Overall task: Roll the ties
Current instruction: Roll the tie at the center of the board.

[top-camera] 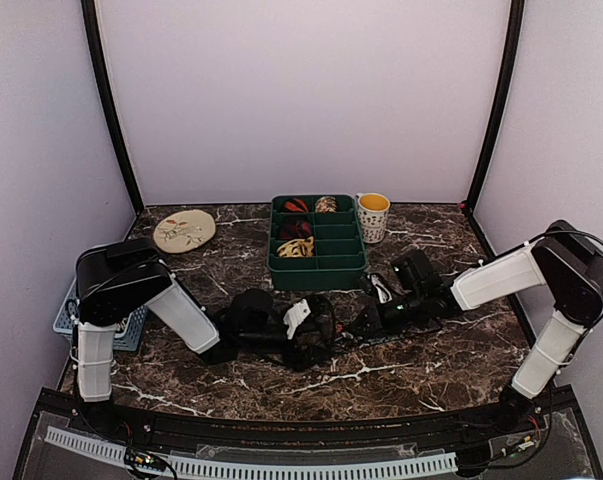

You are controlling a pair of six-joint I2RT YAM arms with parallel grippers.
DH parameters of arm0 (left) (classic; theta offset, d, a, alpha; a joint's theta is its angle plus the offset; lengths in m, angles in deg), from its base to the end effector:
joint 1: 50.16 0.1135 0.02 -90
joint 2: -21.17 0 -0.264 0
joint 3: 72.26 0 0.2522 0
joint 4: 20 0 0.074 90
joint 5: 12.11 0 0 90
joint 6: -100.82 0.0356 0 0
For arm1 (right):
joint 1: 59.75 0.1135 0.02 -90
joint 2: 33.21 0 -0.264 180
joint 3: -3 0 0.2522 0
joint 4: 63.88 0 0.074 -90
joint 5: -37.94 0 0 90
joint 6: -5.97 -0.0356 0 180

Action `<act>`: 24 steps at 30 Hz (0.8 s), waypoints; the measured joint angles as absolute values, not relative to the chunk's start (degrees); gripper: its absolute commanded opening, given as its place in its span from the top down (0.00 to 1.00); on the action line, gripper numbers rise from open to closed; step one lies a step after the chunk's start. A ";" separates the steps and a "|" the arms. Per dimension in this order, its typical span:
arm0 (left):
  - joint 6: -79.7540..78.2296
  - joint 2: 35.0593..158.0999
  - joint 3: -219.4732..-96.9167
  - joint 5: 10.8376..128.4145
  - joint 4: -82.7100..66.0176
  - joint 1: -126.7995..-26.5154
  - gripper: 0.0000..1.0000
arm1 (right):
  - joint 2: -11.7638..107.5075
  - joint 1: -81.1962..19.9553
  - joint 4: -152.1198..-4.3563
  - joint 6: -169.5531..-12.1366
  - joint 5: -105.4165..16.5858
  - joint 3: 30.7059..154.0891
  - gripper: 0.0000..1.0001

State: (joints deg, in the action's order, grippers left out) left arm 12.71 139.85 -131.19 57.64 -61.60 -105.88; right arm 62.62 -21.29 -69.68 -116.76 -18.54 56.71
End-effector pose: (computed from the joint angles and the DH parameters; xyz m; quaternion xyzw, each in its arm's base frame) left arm 0.2015 -0.3175 0.0938 0.4745 0.6488 -0.3884 0.4506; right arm 0.2253 0.2041 0.1300 -0.1481 0.8874 0.4189 0.1229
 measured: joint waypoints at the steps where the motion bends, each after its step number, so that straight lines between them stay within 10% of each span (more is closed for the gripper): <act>1: 11.57 140.35 -131.22 57.42 -63.02 -105.88 0.16 | 62.62 -21.57 -70.03 -116.37 -18.98 56.31 1.00; 12: 4.23 147.26 -137.27 55.12 -69.77 -106.45 0.19 | 62.58 -22.16 -70.22 -114.60 -20.77 54.87 1.00; 17: 4.93 149.66 -141.36 54.90 -68.81 -107.59 0.55 | 62.58 -22.16 -70.24 -114.51 -20.79 54.87 0.98; 24: 10.13 148.30 -143.21 56.74 -61.42 -107.91 0.68 | 58.71 -24.87 -74.81 -115.30 -20.07 54.35 0.56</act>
State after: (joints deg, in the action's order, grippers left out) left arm 10.13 148.30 -143.21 56.74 -61.42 -107.91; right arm 58.71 -24.87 -74.81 -115.30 -20.07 54.35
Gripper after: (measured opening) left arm 0.343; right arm 0.328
